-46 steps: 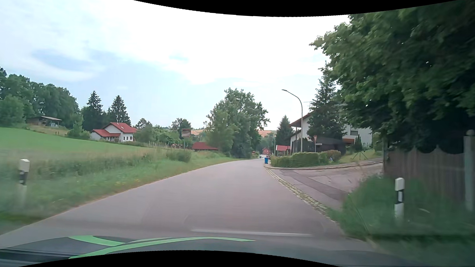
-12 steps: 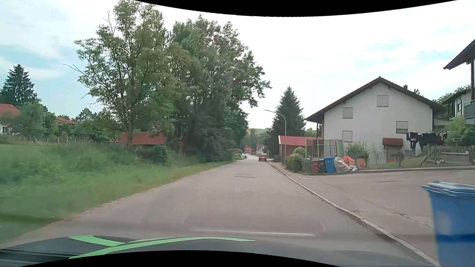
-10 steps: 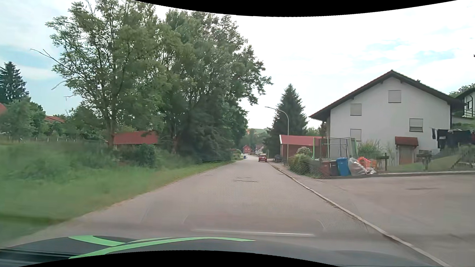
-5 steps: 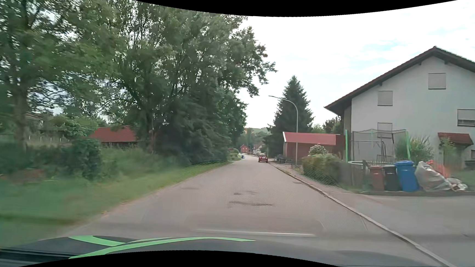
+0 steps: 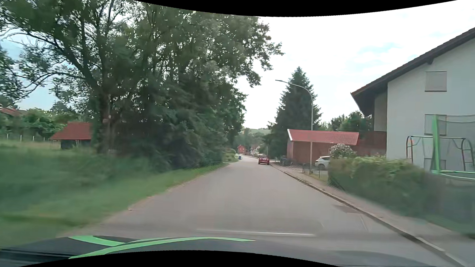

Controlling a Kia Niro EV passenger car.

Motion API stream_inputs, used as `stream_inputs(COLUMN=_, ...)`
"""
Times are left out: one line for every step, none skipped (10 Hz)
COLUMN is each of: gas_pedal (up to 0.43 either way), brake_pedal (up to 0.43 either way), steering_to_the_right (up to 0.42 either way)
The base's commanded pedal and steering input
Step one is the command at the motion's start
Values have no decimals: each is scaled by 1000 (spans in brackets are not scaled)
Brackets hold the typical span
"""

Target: Follow the waypoints while adhering to traffic rules and regulations

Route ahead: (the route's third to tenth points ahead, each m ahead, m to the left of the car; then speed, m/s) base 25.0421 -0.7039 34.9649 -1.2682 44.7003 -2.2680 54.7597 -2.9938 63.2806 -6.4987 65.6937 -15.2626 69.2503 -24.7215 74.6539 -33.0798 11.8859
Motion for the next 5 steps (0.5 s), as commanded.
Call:
stream_inputs(gas_pedal=0, brake_pedal=171, steering_to_the_right=10)
stream_inputs(gas_pedal=0, brake_pedal=177, steering_to_the_right=10)
stream_inputs(gas_pedal=0, brake_pedal=183, steering_to_the_right=10)
stream_inputs(gas_pedal=0, brake_pedal=183, steering_to_the_right=11)
stream_inputs(gas_pedal=0, brake_pedal=189, steering_to_the_right=10)
